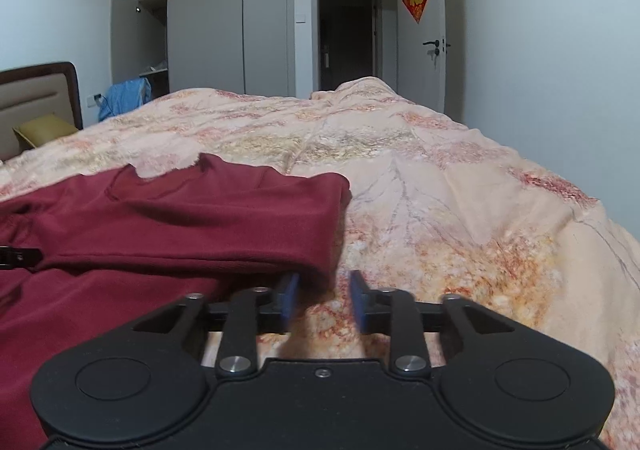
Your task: Fold small clothes
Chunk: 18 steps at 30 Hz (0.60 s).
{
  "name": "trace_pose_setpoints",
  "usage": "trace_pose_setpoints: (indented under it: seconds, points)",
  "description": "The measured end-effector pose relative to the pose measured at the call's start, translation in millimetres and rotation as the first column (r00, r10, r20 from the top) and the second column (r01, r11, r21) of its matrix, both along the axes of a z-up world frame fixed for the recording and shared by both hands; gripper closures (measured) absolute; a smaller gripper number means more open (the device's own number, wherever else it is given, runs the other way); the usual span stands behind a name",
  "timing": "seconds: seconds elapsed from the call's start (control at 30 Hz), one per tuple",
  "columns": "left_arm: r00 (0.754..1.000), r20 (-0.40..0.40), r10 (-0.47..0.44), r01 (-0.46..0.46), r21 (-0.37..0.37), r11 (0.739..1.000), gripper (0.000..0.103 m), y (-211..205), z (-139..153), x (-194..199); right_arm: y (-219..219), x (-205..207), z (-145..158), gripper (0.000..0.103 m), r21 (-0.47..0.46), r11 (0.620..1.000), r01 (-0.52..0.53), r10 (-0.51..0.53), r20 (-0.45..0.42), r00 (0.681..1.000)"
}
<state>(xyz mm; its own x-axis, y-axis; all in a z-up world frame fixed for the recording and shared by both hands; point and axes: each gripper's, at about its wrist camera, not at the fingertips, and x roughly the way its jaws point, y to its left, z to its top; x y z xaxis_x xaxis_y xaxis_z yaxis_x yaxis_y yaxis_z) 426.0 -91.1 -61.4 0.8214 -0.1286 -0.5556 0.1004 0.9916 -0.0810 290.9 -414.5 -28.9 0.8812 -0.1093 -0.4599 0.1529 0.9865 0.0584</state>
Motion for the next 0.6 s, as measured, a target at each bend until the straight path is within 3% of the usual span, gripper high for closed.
trace_pose_setpoints:
  seconds: [0.07,0.1,0.17,0.23,0.4,0.5,0.6]
  points:
    - [1.000,-0.006,-0.008,0.008,-0.025,1.000,0.000,5,3,0,3,-10,5,0.040,0.010,1.000,-0.023,0.023,0.013,1.000]
    - [1.000,-0.013,-0.016,0.015,-0.041,0.999,0.000,8,6,-1,6,-16,8,0.036,0.012,0.999,-0.035,0.034,0.023,0.999]
    - [0.999,-0.027,-0.023,0.021,-0.077,0.997,0.000,17,13,-8,12,-29,14,0.014,0.019,0.998,-0.067,0.066,0.050,0.997]
    - [0.999,-0.030,-0.014,0.010,-0.113,0.993,0.000,27,20,-22,20,-40,19,0.004,0.034,0.993,-0.115,0.112,0.081,0.990]
    - [0.999,-0.017,0.044,-0.046,-0.171,0.984,0.000,80,39,-67,50,-53,24,0.001,0.061,0.969,-0.239,0.230,0.118,0.966]
    - [0.988,-0.022,0.152,-0.154,-0.167,0.974,0.000,126,47,-88,68,-54,23,0.001,0.071,0.956,-0.284,0.275,0.120,0.954]
    - [0.959,-0.042,0.281,-0.284,-0.127,0.950,0.000,176,47,-102,84,-51,19,0.001,0.088,0.945,-0.314,0.304,0.115,0.946]
